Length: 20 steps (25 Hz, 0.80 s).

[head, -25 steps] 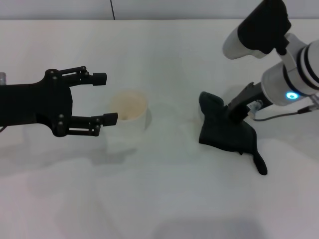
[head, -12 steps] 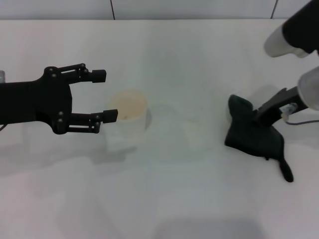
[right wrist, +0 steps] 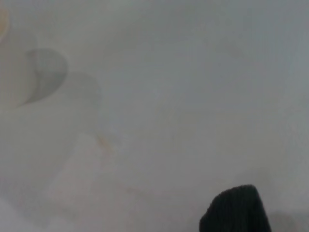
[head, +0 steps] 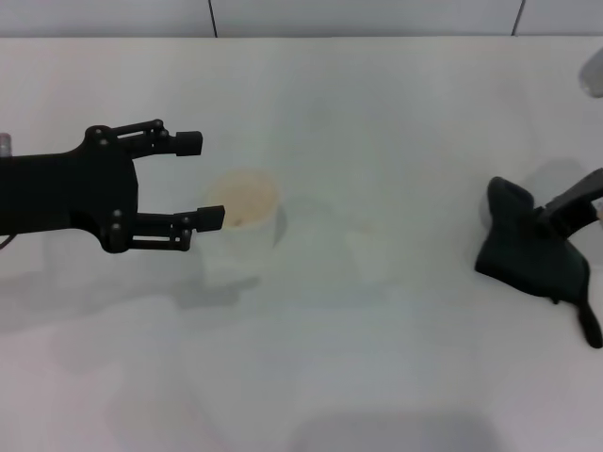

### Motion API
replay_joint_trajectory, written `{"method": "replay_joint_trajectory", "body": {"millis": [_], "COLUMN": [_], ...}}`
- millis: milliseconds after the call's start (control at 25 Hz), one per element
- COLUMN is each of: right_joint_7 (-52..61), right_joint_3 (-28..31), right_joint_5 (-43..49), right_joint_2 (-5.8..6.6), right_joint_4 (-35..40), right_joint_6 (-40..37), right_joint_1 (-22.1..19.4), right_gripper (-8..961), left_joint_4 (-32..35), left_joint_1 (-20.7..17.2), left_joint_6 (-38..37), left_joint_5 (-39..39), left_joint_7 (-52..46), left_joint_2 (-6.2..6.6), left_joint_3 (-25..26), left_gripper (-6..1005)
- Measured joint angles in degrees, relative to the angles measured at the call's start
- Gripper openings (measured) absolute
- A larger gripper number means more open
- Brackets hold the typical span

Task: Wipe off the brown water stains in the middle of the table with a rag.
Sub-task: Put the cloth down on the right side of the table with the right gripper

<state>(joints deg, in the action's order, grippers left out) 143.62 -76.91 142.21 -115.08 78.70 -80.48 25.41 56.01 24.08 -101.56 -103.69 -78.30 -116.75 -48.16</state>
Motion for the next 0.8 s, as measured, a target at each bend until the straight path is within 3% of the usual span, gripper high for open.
{"method": "replay_joint_trajectory", "body": {"millis": [160,680,800], "right_joint_7": [-1.5,-3.7,-4.4], "right_joint_3": [3.6,3.6,3.8], "right_joint_5": [0.0,-1.6,-3.4], "right_joint_2": [0.04,-0.10,-0.09], "right_joint_4": [-0.6,0.1,0.4], "right_joint_6": [-1.9,-5.8,-5.8], "right_joint_1": [-0.6,-0.7,-0.8], "right_gripper": [240,247,349], "left_joint_4": [0.0,0.1,0.3], "left_joint_1": [-0.1,-0.2,-0.5], "left_joint_6": [0.0,-0.3,-0.3], "left_joint_5": [0.1,0.1,0.1], "left_joint_7": [-0.1,-0.4,-0.6], "left_joint_2": [-0.04,-0.06,-0.10], "left_joint_3": [0.0,0.0,0.0], "left_gripper": [874,874,874]}}
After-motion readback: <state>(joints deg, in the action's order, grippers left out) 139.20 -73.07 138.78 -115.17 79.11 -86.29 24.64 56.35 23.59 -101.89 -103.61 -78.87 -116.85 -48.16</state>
